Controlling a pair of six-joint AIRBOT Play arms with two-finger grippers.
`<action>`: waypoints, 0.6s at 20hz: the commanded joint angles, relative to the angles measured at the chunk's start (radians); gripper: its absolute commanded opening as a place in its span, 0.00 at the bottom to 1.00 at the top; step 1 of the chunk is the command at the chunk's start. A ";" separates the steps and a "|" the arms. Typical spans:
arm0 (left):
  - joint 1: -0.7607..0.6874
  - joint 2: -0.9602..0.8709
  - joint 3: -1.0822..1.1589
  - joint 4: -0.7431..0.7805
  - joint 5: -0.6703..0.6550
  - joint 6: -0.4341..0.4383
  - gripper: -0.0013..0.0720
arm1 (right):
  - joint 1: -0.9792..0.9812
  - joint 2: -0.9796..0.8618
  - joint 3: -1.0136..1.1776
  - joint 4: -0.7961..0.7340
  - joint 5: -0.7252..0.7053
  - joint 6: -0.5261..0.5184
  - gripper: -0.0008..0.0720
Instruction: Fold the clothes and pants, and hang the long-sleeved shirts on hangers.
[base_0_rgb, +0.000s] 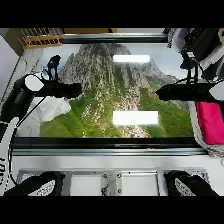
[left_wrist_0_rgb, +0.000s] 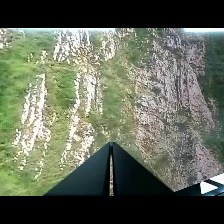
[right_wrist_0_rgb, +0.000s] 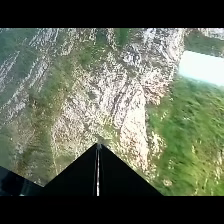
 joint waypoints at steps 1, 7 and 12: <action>0.000 0.000 0.000 0.000 0.000 0.000 0.03 | 0.001 -0.001 0.001 0.000 0.000 0.000 0.04; 0.000 0.000 0.000 0.000 0.000 0.000 0.03 | 0.001 0.000 0.001 0.000 0.000 0.000 0.04; 0.067 0.000 0.033 0.209 0.006 0.027 0.97 | 0.001 -0.001 0.001 0.000 0.000 0.000 0.04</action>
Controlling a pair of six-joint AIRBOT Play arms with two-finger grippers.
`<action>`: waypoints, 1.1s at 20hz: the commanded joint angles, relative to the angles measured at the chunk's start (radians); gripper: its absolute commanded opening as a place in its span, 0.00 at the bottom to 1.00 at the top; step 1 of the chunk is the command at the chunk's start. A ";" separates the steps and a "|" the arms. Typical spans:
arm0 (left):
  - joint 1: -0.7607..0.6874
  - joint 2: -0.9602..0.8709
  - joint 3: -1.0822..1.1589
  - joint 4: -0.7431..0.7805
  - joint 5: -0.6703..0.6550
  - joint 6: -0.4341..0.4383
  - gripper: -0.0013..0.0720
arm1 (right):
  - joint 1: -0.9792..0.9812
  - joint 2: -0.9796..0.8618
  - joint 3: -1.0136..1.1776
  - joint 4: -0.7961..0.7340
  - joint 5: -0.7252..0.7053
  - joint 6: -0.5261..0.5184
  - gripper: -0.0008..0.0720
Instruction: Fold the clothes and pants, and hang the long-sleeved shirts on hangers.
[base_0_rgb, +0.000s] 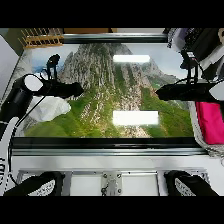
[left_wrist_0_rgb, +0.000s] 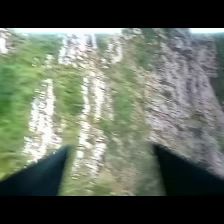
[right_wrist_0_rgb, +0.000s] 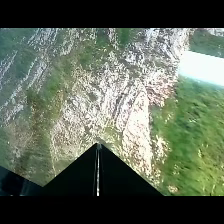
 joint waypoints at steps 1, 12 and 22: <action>0.084 0.000 0.047 0.230 -0.036 0.008 0.97 | 0.001 0.000 0.001 0.000 0.000 0.000 0.04; 0.442 -0.142 -0.163 0.454 0.122 -0.105 0.97 | 0.001 -0.001 0.001 0.000 0.000 0.000 0.04; 0.265 -0.181 -0.113 0.299 0.127 -0.121 0.03 | 0.001 -0.001 0.001 0.000 0.000 0.000 0.04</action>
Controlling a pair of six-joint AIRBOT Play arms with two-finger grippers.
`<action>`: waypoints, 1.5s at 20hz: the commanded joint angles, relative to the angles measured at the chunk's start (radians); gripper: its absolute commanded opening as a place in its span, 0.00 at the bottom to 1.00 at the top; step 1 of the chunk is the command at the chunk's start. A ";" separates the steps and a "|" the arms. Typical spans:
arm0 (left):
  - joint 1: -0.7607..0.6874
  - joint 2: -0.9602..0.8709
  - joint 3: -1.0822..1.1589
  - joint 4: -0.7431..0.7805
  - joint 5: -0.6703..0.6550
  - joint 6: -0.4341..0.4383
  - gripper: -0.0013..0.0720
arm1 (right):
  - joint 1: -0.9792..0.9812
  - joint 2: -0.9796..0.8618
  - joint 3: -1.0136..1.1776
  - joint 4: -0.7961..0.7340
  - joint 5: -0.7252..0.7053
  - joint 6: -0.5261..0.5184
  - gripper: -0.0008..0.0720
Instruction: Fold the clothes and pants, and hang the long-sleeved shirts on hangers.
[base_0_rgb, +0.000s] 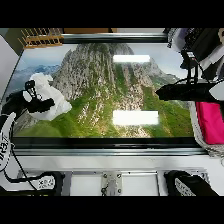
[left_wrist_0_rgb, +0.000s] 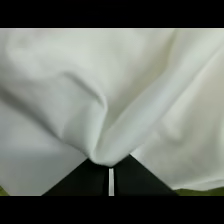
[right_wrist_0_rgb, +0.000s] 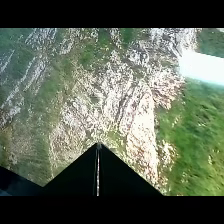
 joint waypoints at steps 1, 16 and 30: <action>-0.119 0.091 0.042 -0.105 -0.051 -0.004 0.03 | 0.001 -0.001 0.001 0.000 0.000 0.000 0.04; -0.830 0.283 0.063 -0.358 0.233 -0.036 0.93 | 0.001 -0.001 0.001 0.000 0.000 0.000 0.04; -0.113 0.072 -0.182 -0.635 -0.015 0.192 0.93 | 0.001 -0.001 0.001 0.000 0.001 0.001 0.04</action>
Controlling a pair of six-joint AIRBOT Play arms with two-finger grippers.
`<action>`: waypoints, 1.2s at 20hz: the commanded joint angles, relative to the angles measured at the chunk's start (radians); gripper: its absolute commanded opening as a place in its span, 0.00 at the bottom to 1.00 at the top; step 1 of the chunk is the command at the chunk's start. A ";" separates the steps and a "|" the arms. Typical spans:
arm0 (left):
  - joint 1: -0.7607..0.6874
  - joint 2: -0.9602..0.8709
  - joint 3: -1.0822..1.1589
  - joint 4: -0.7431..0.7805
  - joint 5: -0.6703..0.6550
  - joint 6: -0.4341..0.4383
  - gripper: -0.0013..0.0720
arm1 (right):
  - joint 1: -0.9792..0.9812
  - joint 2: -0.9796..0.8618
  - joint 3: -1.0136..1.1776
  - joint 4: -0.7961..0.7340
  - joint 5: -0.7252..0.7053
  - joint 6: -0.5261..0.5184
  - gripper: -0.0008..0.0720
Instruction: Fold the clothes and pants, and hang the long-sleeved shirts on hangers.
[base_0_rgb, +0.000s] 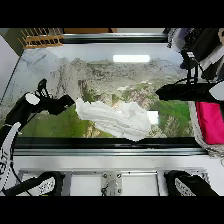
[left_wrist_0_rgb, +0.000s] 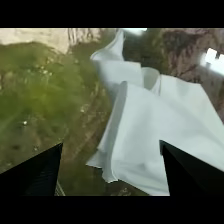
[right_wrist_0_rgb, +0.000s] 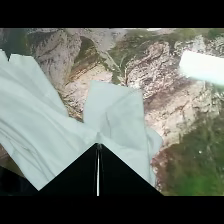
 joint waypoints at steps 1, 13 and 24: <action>0.007 -0.117 -0.007 -0.172 -0.028 0.146 0.93 | 0.001 -0.001 0.001 0.000 0.000 0.001 0.04; 0.002 -0.099 0.153 -0.172 -0.108 0.174 0.03 | -0.236 -0.185 -0.097 0.000 0.104 0.064 0.68; -0.004 -0.079 0.151 -0.172 -0.123 0.173 0.03 | 0.063 -0.591 -0.098 0.221 -0.117 -0.094 0.82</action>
